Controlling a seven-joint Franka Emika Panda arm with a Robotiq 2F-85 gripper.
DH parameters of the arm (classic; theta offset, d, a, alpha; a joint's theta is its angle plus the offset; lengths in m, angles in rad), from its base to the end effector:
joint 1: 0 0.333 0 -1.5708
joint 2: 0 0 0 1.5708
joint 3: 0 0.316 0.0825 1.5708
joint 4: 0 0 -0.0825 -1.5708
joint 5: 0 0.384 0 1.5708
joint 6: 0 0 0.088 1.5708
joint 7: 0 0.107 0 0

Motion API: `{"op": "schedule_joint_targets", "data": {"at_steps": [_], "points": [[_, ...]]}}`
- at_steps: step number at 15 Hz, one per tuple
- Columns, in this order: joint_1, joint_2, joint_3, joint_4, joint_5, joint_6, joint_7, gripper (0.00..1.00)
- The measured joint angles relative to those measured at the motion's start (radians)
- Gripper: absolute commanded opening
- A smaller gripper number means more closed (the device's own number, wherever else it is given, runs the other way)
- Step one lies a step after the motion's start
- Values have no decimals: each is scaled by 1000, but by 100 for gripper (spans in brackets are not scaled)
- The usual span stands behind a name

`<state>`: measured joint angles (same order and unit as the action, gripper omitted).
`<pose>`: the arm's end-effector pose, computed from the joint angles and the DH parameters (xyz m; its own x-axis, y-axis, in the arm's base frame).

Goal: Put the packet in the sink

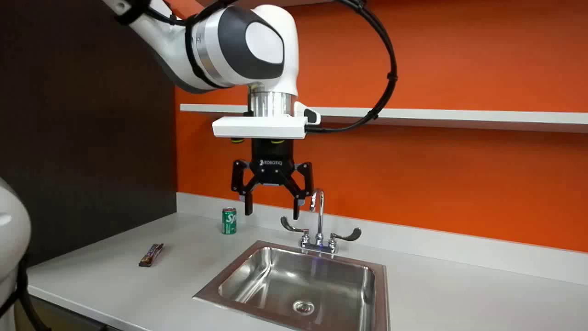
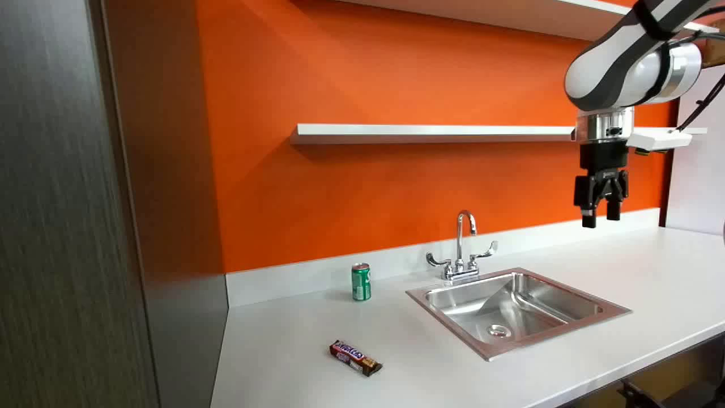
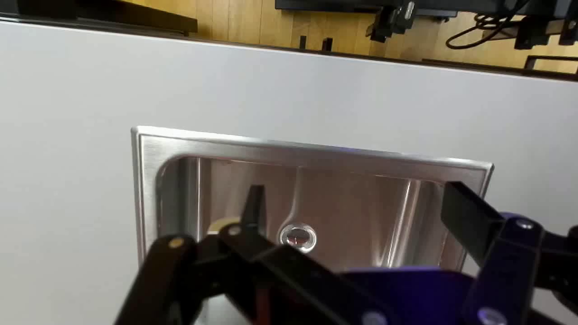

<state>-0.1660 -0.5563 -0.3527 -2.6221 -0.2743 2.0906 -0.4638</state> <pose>0.3208 -0.1953 0.4175 0.9913 0.1300 -0.0197 0.1309 -0.9900 0.0518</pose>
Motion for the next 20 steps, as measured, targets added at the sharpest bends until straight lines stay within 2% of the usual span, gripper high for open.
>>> {"op": "schedule_joint_targets", "data": {"at_steps": [9, 12, 20], "points": [[16, 7, 18, -3, 21, 0, 2, 100], [61, 18, 70, -12, 55, 0, 11, 100], [240, 107, 270, -13, 162, 30, 112, 100]]}}
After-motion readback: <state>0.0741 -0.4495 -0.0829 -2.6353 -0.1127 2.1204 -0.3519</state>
